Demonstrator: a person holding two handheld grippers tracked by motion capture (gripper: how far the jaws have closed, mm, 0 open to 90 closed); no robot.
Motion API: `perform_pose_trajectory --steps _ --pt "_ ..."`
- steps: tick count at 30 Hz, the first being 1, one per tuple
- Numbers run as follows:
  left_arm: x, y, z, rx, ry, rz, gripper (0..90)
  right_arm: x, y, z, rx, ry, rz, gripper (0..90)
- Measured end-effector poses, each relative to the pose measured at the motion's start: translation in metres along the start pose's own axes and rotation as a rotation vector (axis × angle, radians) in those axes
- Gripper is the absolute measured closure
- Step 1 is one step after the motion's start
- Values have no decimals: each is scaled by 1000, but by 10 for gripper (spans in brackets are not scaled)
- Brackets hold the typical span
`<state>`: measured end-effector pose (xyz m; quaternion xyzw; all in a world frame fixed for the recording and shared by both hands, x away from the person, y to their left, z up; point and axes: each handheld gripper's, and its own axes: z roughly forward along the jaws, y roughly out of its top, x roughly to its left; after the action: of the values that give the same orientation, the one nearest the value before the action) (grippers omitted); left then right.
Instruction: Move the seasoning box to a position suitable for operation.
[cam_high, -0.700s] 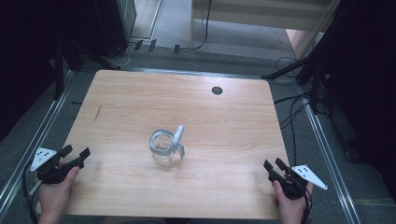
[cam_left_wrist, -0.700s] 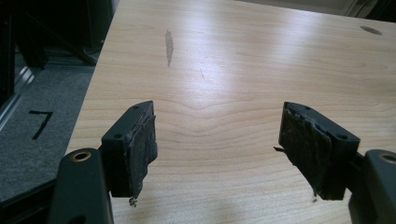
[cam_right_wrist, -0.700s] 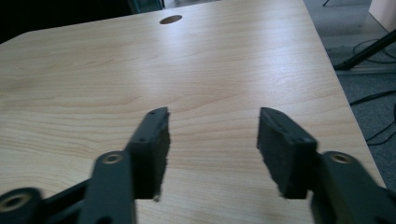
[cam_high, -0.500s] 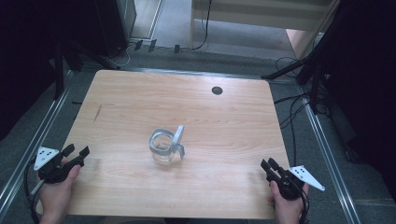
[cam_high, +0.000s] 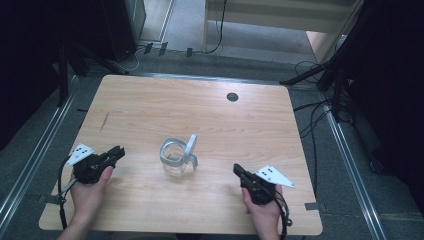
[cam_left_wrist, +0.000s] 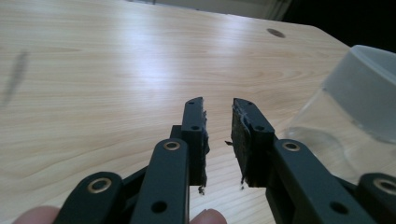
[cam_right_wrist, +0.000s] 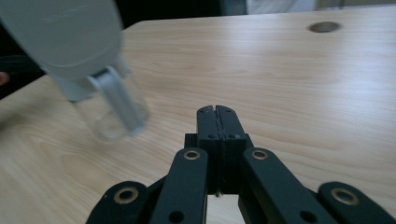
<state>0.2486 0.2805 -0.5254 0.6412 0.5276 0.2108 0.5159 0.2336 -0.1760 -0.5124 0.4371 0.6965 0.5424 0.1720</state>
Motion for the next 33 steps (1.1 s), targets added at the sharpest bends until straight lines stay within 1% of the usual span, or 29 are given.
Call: perform_pose_trajectory --steps 2,3,4,6,7,9,10,12,15,16,17,20,21,22,24,26,27,29,31,33 --pt "-7 3 7 5 -24 -16 794 15 2 13 9 40 -2 900" --pt "-13 5 13 8 -38 -18 805 19 3 17 13 54 0 900" --pt "-18 6 17 15 -45 -8 814 27 3 23 17 77 -7 900" --pt "-27 9 25 22 -60 12 832 38 4 33 25 107 -16 900" --pt "-30 11 28 27 -68 17 840 43 4 37 29 121 -24 900" --pt "-35 13 34 33 -85 21 859 53 4 43 37 153 -22 900" --pt "-38 13 37 33 -93 14 866 57 4 47 43 166 -27 900" --pt "-43 13 42 41 -111 19 878 63 4 54 62 190 -40 900" --pt "-52 11 47 57 -138 49 883 68 1 65 103 213 -54 900" --pt "-54 10 47 62 -147 57 885 68 0 68 109 216 -56 900" --pt "-56 10 48 64 -155 61 884 68 -1 70 115 216 -46 900" --pt "-63 8 46 77 -172 79 879 63 -1 74 125 194 -45 900" --pt "-63 8 46 77 -172 79 881 59 -1 76 123 191 -40 900" --pt "-67 5 44 78 -173 96 882 56 0 77 124 181 -42 900" --pt "-70 4 44 86 -186 98 875 51 3 80 123 163 -37 900" --pt "-72 1 44 94 -192 106 873 44 7 84 117 151 -28 900" --pt "-73 0 45 95 -200 98 873 41 9 87 114 141 -35 900" --pt "-74 0 45 97 -227 96 877 35 15 93 112 123 -33 900" --pt "-77 0 45 93 -244 110 878 29 21 98 100 112 -36 900" --pt "-80 1 46 86 -260 121 875 23 28 106 101 99 -41 900"
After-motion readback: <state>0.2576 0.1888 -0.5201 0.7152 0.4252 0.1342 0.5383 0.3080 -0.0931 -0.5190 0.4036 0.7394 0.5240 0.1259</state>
